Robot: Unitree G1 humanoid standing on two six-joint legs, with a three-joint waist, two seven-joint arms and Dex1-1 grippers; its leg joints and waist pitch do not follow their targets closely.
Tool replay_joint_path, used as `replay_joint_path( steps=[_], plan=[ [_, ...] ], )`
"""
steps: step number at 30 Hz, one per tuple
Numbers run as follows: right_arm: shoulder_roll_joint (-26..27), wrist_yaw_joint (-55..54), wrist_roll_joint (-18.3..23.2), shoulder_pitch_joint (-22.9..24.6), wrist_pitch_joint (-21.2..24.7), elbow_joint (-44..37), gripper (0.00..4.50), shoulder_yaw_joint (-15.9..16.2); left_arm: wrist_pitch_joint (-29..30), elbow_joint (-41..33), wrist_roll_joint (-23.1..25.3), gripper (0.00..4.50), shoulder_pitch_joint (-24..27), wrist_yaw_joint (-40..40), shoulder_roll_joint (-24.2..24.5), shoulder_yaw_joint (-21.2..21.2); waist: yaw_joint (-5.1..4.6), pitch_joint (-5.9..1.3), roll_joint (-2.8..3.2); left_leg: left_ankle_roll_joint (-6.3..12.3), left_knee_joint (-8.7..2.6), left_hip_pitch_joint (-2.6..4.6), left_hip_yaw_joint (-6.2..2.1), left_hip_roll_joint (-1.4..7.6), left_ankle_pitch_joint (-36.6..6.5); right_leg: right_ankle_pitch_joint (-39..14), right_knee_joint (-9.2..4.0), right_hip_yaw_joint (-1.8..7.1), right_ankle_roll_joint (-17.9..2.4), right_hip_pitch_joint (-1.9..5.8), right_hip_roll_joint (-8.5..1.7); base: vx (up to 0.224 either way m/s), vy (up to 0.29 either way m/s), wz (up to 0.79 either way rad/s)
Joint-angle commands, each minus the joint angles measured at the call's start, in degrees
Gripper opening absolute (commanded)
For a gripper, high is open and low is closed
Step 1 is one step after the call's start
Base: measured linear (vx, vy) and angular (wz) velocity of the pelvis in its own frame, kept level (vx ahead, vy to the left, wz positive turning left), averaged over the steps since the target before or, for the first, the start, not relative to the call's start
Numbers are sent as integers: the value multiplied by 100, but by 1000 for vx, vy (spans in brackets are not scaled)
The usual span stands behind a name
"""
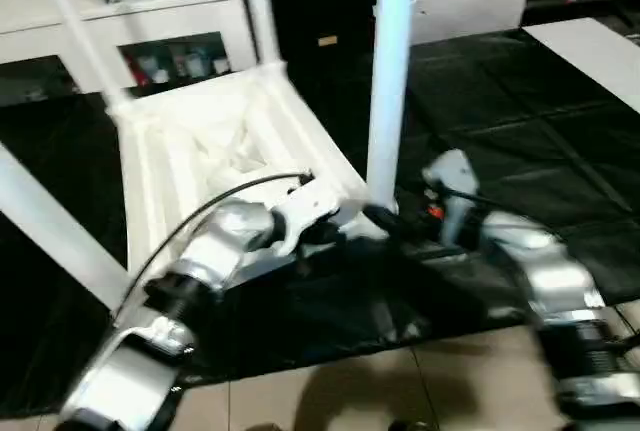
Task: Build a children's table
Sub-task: Rotate leg to tighten
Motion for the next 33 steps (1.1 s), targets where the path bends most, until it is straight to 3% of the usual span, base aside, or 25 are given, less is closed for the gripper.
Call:
replay_joint_path(
  steps=[1, 3, 4, 6, 7, 8, 9, 10, 12, 14, 16, 22, 28, 30, 33],
  plan=[
    [-166, 537, 59, 4, -155, -148, 446, 194, -336, -317, -49, 0, 53, -673, 131, -305, 36, -422, -138, 748, -381, -2, -104, 354, -404, -1772, -356, 425, -222, 404, -482, 0, 0, 0],
    [-337, 885, 90, -20, -216, -112, 446, 269, -416, -445, -84, 0, 119, -987, 259, -417, 82, -425, -117, 758, -378, 4, -105, 365, -314, -1716, -335, 437, -262, 389, -481, 0, 0, 0],
    [-402, 1054, 109, -49, -243, -70, 446, 293, -449, -486, -75, 0, 138, -1112, 320, -479, 125, -435, -214, 785, -378, -1, -92, 373, -282, -1688, -329, 445, -287, 393, -488, 0, 0, 0],
    [-511, 1528, 268, -139, -240, 41, 430, 350, -573, -568, -76, 0, 178, -1408, 453, -596, 185, -426, -161, 795, -369, 6, -81, 373, -214, -1709, -312, 454, -334, 363, -491, 0, 0, 0],
    [-552, 1740, 341, -175, -213, 82, 420, 391, -606, -621, -94, 0, 202, -1540, 502, -638, 218, -442, -250, 813, -372, 8, -78, 389, -215, -1708, -303, 456, -335, 379, -495, 0, 0, 0],
    [-577, 1867, 386, -196, -191, 105, 412, 418, -623, -657, -107, 0, 219, -1621, 531, -662, 264, -433, -200, 840, -371, 6, -80, 400, -182, -1723, -282, 467, -353, 364, -497, 0, 0, 0],
    [-593, 1949, 398, -212, -181, 122, 409, 447, -626, -703, -115, 0, 237, -1693, 560, -683, 284, -434, -193, 834, -365, 23, -77, 409, -159, -1724, -289, 474, -356, 344, -496, 0, 0, 0],
    [-636, 2175, 412, -253, -173, 171, 402, 541, -630, -855, -138, 0, 299, -1899, 647, -751, 307, -437, -229, 817, -372, 24, -79, 415, -137, -1689, -277, 474, -379, 351, -498, 0, 0, 0],
    [-640, 2289, 402, -283, -187, 219, 391, 606, -615, -942, -151, 0, 342, -2002, 688, -795, 341, -433, -209, 798, -373, 31, -80, 428, -130, -1678, -271, 481, -405, 334, -499, 0, 0, 0],
    [-644, 2370, 402, -299, -215, 251, 365, 649, -598, -1003, -164, 0, 372, -2075, 719, -822, 378, -432, -253, 744, -382, 31, -72, 423, -153, -1722, -276, 485, -410, 345, -504, 0, 0, 0],
    [-649, 2516, 420, -314, -188, 286, 342, 709, -586, -1067, -168, 0, 410, -2136, 759, -855, 404, -427, -239, 706, -385, 33, -65, 418, -218, -1862, -289, 485, -377, 341, -509, 0, 0, 0],
    [-626, 2721, 454, -337, -128, 386, 308, 780, -585, -1092, -155, 0, 443, -2124, 788, -866, 400, -432, -249, 632, -390, 28, -65, 406, -256, -1847, -302, 477, -350, 350, -494, 0, 0, 0],
    [-579, 2798, 522, -352, -65, 425, 237, 816, -507, -1145, -169, 0, 440, -2130, 805, -838, 404, -439, -259, 629, -389, 24, -66, 407, -230, -1847, -304, 473, -334, 354, -490, 0, 0, 0],
    [-573, 2806, 529, -352, -62, 430, 232, 818, -503, -1148, -170, 0, 439, -2128, 807, -835, 405, -442, -265, 624, -386, 26, -62, 402, -246, -1872, -305, 471, -326, 354, -491, 0, 0, 0],
    [-531, 2830, 571, -317, 6, 370, 199, 824, -437, -1166, -214, 0, 444, -2128, 809, -801, 403, -440, -238, 601, -385, 26, -64, 398, -254, -1908, -315, 468, -305, 352, -486, 0, 0, 0]
  ],
)
